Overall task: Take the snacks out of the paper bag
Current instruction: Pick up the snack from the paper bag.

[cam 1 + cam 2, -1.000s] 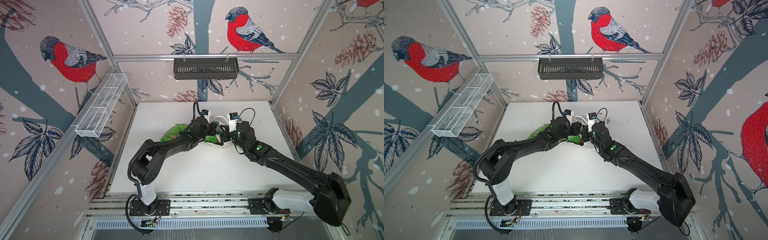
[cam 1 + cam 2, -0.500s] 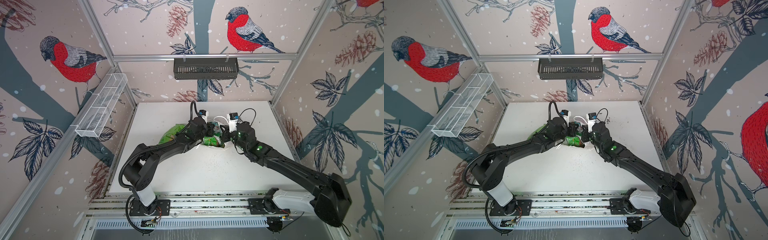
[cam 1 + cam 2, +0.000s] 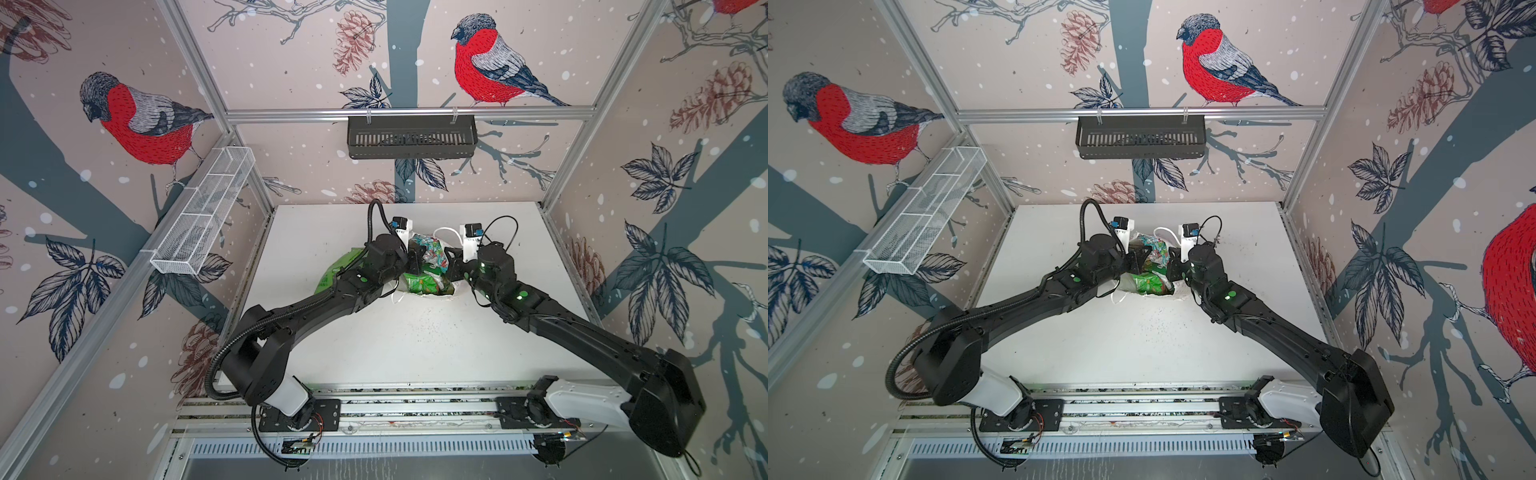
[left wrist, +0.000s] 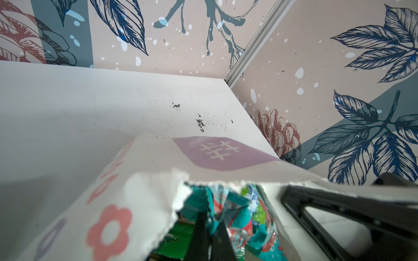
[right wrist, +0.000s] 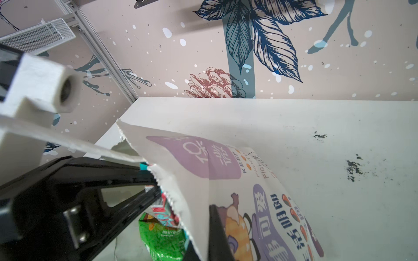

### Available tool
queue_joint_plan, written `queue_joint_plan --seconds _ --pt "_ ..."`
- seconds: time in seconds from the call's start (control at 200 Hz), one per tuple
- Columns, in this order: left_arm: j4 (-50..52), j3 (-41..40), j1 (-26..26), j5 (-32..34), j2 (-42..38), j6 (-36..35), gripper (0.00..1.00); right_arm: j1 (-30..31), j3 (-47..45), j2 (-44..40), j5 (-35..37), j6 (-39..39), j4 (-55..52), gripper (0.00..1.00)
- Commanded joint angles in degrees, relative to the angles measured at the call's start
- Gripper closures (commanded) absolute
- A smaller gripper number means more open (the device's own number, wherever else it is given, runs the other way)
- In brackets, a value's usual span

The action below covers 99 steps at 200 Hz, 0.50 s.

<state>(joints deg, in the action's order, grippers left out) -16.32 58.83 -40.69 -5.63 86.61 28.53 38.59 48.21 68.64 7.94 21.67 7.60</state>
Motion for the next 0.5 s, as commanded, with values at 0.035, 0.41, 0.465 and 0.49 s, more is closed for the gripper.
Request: queue_joint_plan --seconds 0.035,0.41,0.465,0.49 --pt "-3.2 -1.2 -0.09 2.51 -3.2 -1.5 1.0 -0.21 -0.4 -0.25 0.77 1.46 -1.4 1.0" --pt "-2.03 -3.56 -0.01 4.05 -8.41 -2.18 1.0 -0.66 -1.1 -1.6 1.97 1.62 -1.64 1.0" --pt "-2.04 -3.63 -0.01 4.05 -9.11 -2.39 1.0 -0.79 -1.26 -1.78 2.25 1.66 -1.7 1.0" --pt "-2.01 -3.7 -0.01 4.13 -9.45 -2.5 1.0 -0.91 -1.32 -1.89 2.34 1.68 -1.71 1.0"
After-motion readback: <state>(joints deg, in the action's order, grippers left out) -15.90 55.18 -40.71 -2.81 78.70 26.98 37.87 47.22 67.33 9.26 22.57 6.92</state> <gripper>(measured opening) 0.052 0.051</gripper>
